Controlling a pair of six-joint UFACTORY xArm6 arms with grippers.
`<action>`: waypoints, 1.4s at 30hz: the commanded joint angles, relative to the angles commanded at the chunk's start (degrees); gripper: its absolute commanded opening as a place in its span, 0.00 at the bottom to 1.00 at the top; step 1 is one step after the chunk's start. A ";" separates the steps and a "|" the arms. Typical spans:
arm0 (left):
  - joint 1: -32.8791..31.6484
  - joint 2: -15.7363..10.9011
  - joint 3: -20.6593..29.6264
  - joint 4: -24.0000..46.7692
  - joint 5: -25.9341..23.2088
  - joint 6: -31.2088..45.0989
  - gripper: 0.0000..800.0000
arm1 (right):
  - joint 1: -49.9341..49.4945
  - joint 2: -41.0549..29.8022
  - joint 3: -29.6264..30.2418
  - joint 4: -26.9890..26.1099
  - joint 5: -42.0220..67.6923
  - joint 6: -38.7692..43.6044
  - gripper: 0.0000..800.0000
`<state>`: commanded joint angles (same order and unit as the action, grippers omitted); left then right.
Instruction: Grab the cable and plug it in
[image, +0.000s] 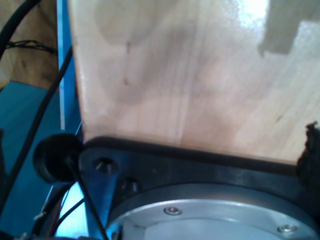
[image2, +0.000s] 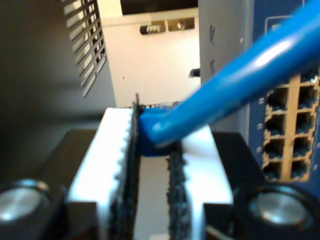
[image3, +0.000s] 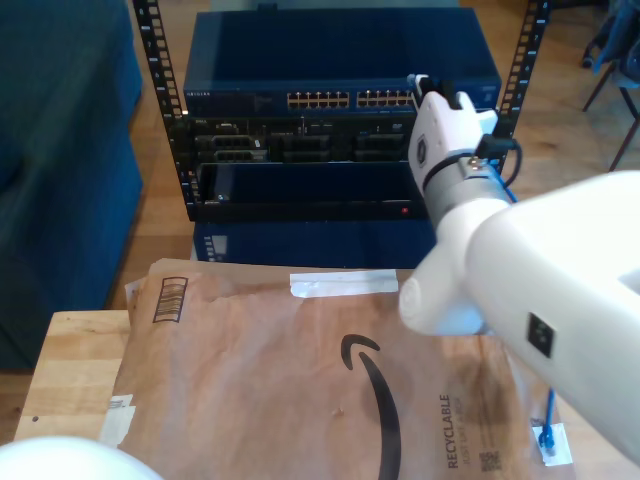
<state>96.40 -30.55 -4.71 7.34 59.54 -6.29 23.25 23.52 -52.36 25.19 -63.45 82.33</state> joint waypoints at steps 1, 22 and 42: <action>0.00 0.00 0.00 0.00 0.00 0.00 1.00 | 0.00 0.62 -0.62 1.23 -1.41 -0.79 0.00; 0.00 0.00 0.00 0.00 0.00 0.00 1.00 | 2.99 9.05 -3.87 9.85 -10.29 -1.93 0.00; 0.00 0.00 0.00 0.00 0.00 0.00 1.00 | 2.64 14.24 -9.93 9.14 -11.60 -3.78 0.00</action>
<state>96.40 -30.55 -4.71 7.34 59.54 -6.29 25.89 37.76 -62.30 34.33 -75.05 78.55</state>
